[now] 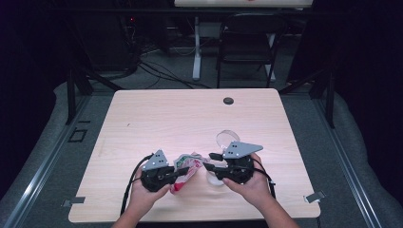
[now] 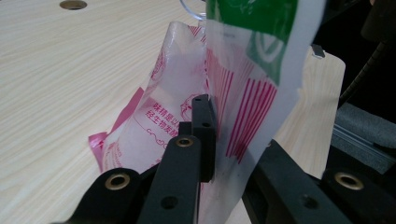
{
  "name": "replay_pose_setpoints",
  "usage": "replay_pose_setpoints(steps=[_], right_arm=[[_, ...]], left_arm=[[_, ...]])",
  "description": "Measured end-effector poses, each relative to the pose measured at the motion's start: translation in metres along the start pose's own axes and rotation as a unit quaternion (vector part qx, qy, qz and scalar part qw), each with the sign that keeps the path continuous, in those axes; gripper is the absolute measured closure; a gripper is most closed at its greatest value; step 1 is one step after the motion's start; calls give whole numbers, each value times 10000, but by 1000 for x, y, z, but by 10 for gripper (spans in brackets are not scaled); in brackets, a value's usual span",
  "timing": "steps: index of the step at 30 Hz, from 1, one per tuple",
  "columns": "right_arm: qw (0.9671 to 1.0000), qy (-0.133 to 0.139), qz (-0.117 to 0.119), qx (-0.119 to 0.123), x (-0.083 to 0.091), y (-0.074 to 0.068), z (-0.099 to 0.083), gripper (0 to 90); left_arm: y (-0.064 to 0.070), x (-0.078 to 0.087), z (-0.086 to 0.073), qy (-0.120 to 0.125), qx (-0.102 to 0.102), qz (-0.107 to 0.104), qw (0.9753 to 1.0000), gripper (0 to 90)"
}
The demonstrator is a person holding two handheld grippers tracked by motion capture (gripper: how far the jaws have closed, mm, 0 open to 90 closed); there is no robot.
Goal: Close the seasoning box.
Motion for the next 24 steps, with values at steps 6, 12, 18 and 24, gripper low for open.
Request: replay_pose_setpoints(steps=[6,12,18,24], right_arm=[[9998,-107,85,172,-13,-7,9,568],[9992,-192,123,321,-25,-12,15,607],[9989,-166,62,436,-29,-13,22,595],[9985,-162,116,502,-29,-15,26,608]], left_arm=[[3,-2,0,54,60,-1,10000,866],[4,-2,-1,118,75,-1,9999,857],[4,-2,-2,176,72,0,9998,852],[5,-2,-2,179,92,-2,9998,851]])
Point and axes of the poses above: each handheld gripper's, and its own axes: x roughly backward along the jaws, z roughly out of its top, y roughly to its right, the point moved 6 cm from there along -x, roughly forward along the jaws, and after that the axes turned 7 degrees about -x, right-handed, at the moved point
